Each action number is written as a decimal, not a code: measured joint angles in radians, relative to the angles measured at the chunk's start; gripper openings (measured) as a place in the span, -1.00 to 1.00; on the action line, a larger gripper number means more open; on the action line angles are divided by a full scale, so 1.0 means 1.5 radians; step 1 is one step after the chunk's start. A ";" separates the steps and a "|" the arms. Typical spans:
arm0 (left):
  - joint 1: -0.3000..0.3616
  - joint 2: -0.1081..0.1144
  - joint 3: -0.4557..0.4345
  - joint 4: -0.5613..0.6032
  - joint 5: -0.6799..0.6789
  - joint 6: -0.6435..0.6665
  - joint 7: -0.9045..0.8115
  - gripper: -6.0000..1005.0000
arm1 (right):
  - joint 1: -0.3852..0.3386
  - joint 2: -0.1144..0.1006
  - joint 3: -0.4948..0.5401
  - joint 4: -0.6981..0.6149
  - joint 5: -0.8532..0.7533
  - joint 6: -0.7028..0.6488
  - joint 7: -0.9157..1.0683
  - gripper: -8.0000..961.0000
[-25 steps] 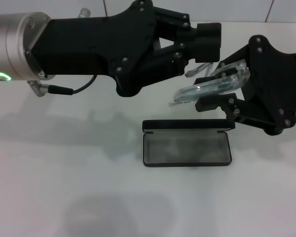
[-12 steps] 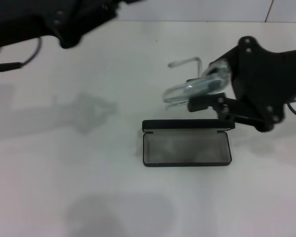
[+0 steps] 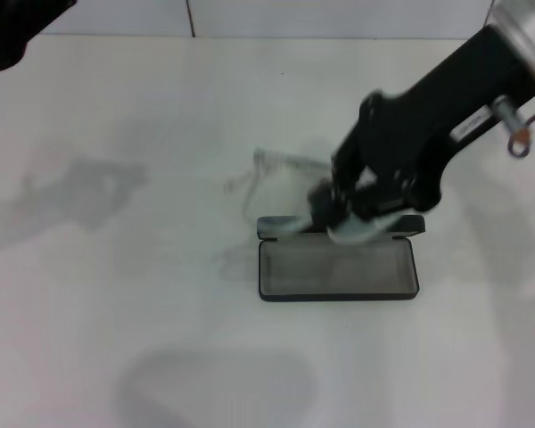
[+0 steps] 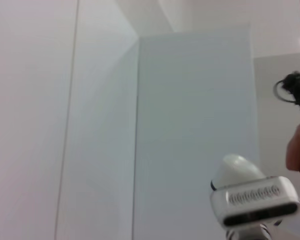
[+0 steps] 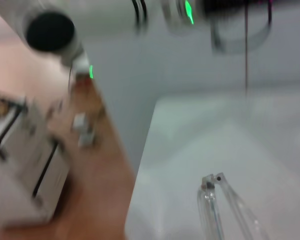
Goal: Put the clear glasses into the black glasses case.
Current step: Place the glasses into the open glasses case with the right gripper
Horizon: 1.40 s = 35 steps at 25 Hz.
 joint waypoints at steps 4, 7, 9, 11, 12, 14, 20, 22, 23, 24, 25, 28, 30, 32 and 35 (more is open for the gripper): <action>0.014 0.001 -0.013 0.000 -0.003 0.000 0.010 -0.74 | 0.049 0.004 -0.112 0.007 -0.068 0.010 0.093 -0.69; 0.019 0.003 -0.026 0.000 -0.003 0.000 0.015 -0.74 | 0.072 0.008 -0.195 0.011 -0.106 0.038 0.148 -0.69; 0.021 0.005 -0.028 0.000 -0.003 0.000 0.018 -0.74 | 0.081 0.009 -0.245 0.018 -0.116 0.060 0.181 -0.68; 0.022 0.005 -0.028 0.000 -0.003 0.000 0.024 -0.74 | 0.086 0.009 -0.291 0.028 -0.125 0.088 0.205 -0.68; 0.023 0.005 -0.028 0.000 -0.003 0.000 0.027 -0.74 | 0.088 0.009 -0.335 0.038 -0.135 0.120 0.223 -0.68; 0.026 0.005 -0.028 -0.002 -0.003 0.000 0.031 -0.74 | 0.090 0.009 -0.355 0.042 -0.140 0.136 0.231 -0.68; 0.029 0.006 -0.028 -0.004 0.003 0.000 0.042 -0.74 | 0.103 0.009 -0.439 0.074 -0.154 0.219 0.268 -0.68; 0.029 0.006 -0.028 -0.005 0.003 0.000 0.046 -0.74 | 0.104 0.009 -0.447 0.086 -0.153 0.232 0.272 -0.68; 0.029 0.005 -0.028 -0.006 0.003 0.000 0.047 -0.74 | 0.104 0.009 -0.448 0.093 -0.152 0.236 0.272 -0.68; 0.029 0.004 -0.027 -0.006 0.004 0.000 0.048 -0.74 | 0.105 0.009 -0.450 0.099 -0.151 0.240 0.272 -0.68; 0.029 0.003 -0.027 -0.006 0.004 0.000 0.048 -0.74 | 0.105 0.009 -0.453 0.106 -0.150 0.245 0.272 -0.68; 0.028 0.001 -0.025 -0.007 0.005 0.000 0.048 -0.74 | 0.107 0.009 -0.460 0.121 -0.149 0.254 0.272 -0.68; 0.028 0.001 -0.025 -0.007 0.005 0.000 0.048 -0.74 | 0.109 0.009 -0.467 0.134 -0.150 0.266 0.272 -0.67; 0.028 0.001 -0.024 -0.007 0.005 0.000 0.048 -0.74 | 0.110 0.009 -0.472 0.143 -0.152 0.275 0.273 -0.67; 0.029 0.001 -0.024 -0.008 0.005 0.000 0.048 -0.74 | 0.111 0.009 -0.482 0.154 -0.156 0.291 0.273 -0.67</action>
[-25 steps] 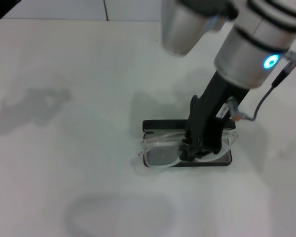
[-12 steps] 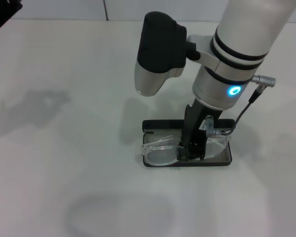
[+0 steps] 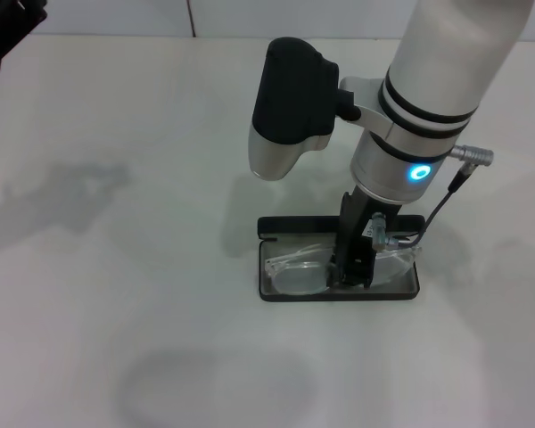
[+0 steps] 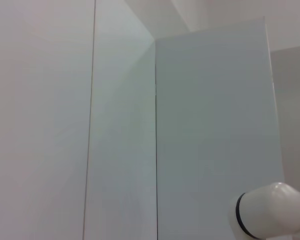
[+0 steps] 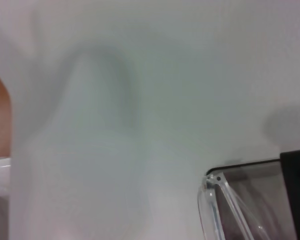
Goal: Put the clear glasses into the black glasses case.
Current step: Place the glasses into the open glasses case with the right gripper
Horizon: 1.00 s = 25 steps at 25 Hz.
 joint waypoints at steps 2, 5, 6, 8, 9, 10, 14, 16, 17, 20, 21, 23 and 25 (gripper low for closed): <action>0.000 -0.001 0.000 0.000 0.001 0.000 0.000 -0.74 | 0.000 0.000 -0.007 0.006 -0.002 0.009 0.000 -0.67; 0.000 -0.001 0.000 -0.001 0.006 0.000 0.000 -0.74 | 0.001 0.000 -0.014 0.011 -0.003 0.015 0.000 -0.67; 0.000 -0.001 0.000 -0.002 0.008 0.000 0.000 -0.74 | 0.000 0.000 -0.015 0.011 -0.003 0.017 0.000 -0.67; 0.000 -0.001 0.000 -0.005 0.009 0.000 0.000 -0.74 | 0.000 0.000 -0.016 0.012 -0.003 0.019 0.001 -0.67; 0.000 -0.001 0.000 -0.006 0.009 0.000 0.000 -0.74 | 0.000 0.000 -0.016 0.013 -0.003 0.020 0.001 -0.67; 0.000 -0.001 0.000 -0.007 0.009 0.000 0.000 -0.74 | 0.000 0.000 -0.016 0.014 -0.003 0.021 0.001 -0.67; 0.000 -0.001 0.000 -0.007 0.009 0.000 0.005 -0.74 | 0.000 0.000 -0.017 0.026 -0.004 0.028 0.001 -0.66; 0.001 -0.001 0.000 -0.007 0.009 0.000 0.007 -0.74 | 0.000 0.000 -0.018 0.028 -0.004 0.029 0.001 -0.66; 0.001 -0.001 -0.001 -0.008 0.009 0.000 0.007 -0.74 | -0.001 0.000 -0.018 0.028 -0.004 0.029 0.001 -0.66; 0.001 -0.001 -0.002 -0.008 0.009 0.000 0.008 -0.74 | -0.002 0.000 -0.018 0.028 -0.004 0.031 0.001 -0.66; 0.001 -0.001 -0.002 -0.008 0.009 0.000 0.008 -0.74 | -0.002 0.000 -0.018 0.029 -0.004 0.033 0.000 -0.66; 0.001 -0.001 -0.001 -0.008 0.009 0.000 0.008 -0.74 | -0.002 0.000 -0.018 0.031 -0.004 0.033 -0.001 -0.66; 0.001 -0.001 -0.001 -0.008 0.009 0.000 0.008 -0.74 | -0.002 0.000 -0.021 0.035 -0.005 0.035 -0.002 -0.66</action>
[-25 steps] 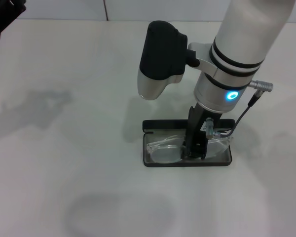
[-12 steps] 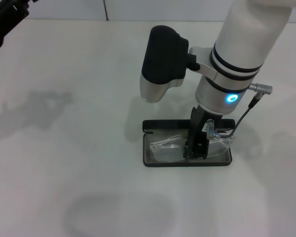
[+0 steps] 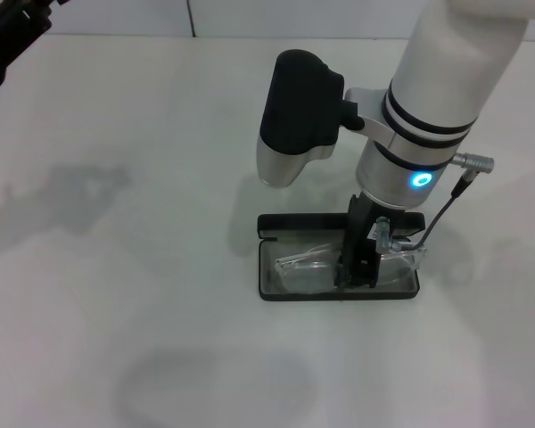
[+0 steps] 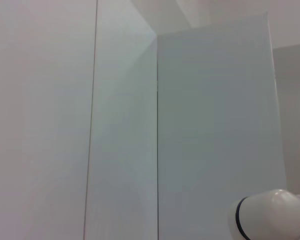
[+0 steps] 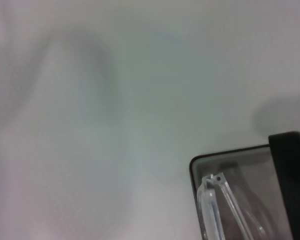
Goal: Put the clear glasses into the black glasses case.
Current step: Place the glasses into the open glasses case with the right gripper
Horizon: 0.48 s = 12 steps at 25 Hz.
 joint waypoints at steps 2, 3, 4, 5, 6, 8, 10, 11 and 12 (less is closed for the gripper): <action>0.000 0.000 0.000 0.000 0.000 0.000 0.000 -0.74 | 0.002 0.000 -0.002 0.006 0.000 0.003 0.000 -0.66; 0.000 0.000 0.001 0.000 0.000 0.000 0.000 -0.74 | 0.002 0.000 -0.003 0.008 0.000 0.004 0.000 -0.66; 0.000 0.000 0.001 0.000 0.000 0.000 0.000 -0.74 | 0.002 0.000 -0.003 0.010 0.000 0.004 0.000 -0.66; 0.000 0.000 0.001 0.000 0.000 0.000 0.000 -0.74 | 0.002 0.000 -0.003 0.011 0.000 0.005 0.000 -0.66; 0.000 0.000 0.001 0.000 0.000 0.000 0.000 -0.74 | 0.002 0.000 -0.003 0.011 0.000 0.006 0.000 -0.66; 0.000 0.000 0.001 0.000 0.000 0.000 0.000 -0.74 | 0.003 0.000 -0.003 0.011 0.000 0.007 -0.001 -0.65; 0.001 0.000 0.001 0.000 0.000 0.000 0.000 -0.74 | 0.003 0.000 -0.003 0.011 0.000 0.007 -0.001 -0.65; 0.001 0.000 0.001 0.000 0.000 0.000 0.000 -0.74 | 0.003 0.000 -0.003 0.011 0.000 0.007 -0.002 -0.65; 0.001 0.000 0.001 0.000 0.000 0.000 0.000 -0.74 | 0.003 0.000 -0.003 0.011 0.000 0.007 -0.002 -0.65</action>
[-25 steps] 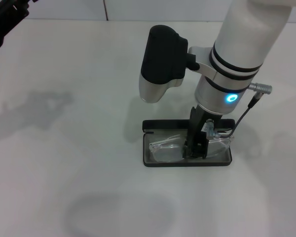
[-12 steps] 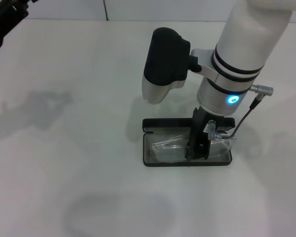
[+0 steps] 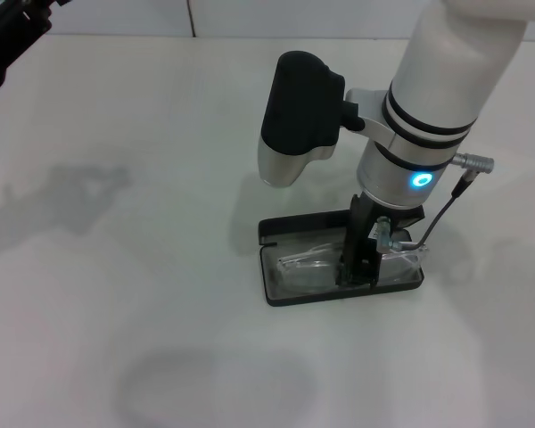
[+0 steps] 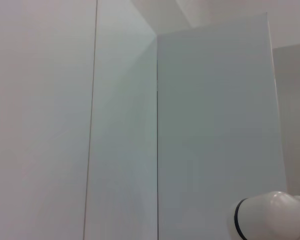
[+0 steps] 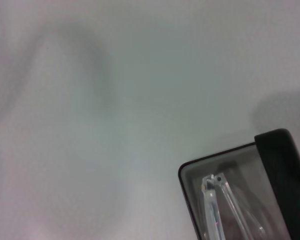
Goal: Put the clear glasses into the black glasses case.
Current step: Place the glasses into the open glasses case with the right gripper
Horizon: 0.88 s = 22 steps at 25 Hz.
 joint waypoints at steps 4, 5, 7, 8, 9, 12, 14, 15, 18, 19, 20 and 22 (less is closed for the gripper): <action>0.000 0.000 0.000 0.000 0.000 0.000 0.000 -0.74 | 0.000 0.000 0.000 0.000 0.000 -0.006 0.000 -0.65; 0.000 0.000 0.000 0.000 0.000 0.000 0.000 -0.74 | 0.000 0.000 0.000 -0.001 0.000 -0.008 0.000 -0.65; 0.001 0.000 0.000 0.000 0.000 0.001 0.000 -0.74 | 0.000 0.000 0.000 -0.003 0.000 -0.010 0.000 -0.65; 0.001 0.000 0.000 0.000 0.000 0.001 0.000 -0.74 | 0.001 0.000 0.000 -0.004 0.000 -0.011 0.001 -0.65; 0.001 0.000 0.000 0.000 0.000 0.001 0.000 -0.74 | 0.001 0.000 0.000 -0.005 0.000 -0.011 0.001 -0.65; 0.003 -0.001 0.000 0.000 0.000 0.002 0.000 -0.74 | 0.001 0.000 0.001 -0.007 -0.001 -0.014 0.002 -0.60; 0.004 -0.001 0.000 0.000 0.000 0.002 0.000 -0.74 | 0.004 0.000 0.001 -0.008 -0.001 -0.016 0.003 -0.58; 0.004 -0.001 0.000 0.000 0.000 0.002 0.000 -0.74 | 0.006 0.000 0.002 -0.008 -0.001 -0.018 0.003 -0.57; 0.007 -0.001 -0.001 0.000 0.000 0.003 0.000 -0.74 | 0.007 0.000 0.004 -0.023 -0.003 -0.022 0.004 -0.57; 0.007 -0.001 -0.002 0.000 0.000 0.003 0.000 -0.74 | 0.006 0.000 0.005 -0.034 -0.007 -0.024 0.005 -0.57; 0.008 -0.001 -0.002 0.000 -0.001 0.004 0.000 -0.74 | 0.003 0.000 0.005 -0.048 -0.014 -0.027 0.009 -0.56; 0.009 0.000 -0.003 0.000 -0.003 0.005 0.000 -0.74 | -0.005 0.000 0.006 -0.079 -0.031 -0.031 0.020 -0.56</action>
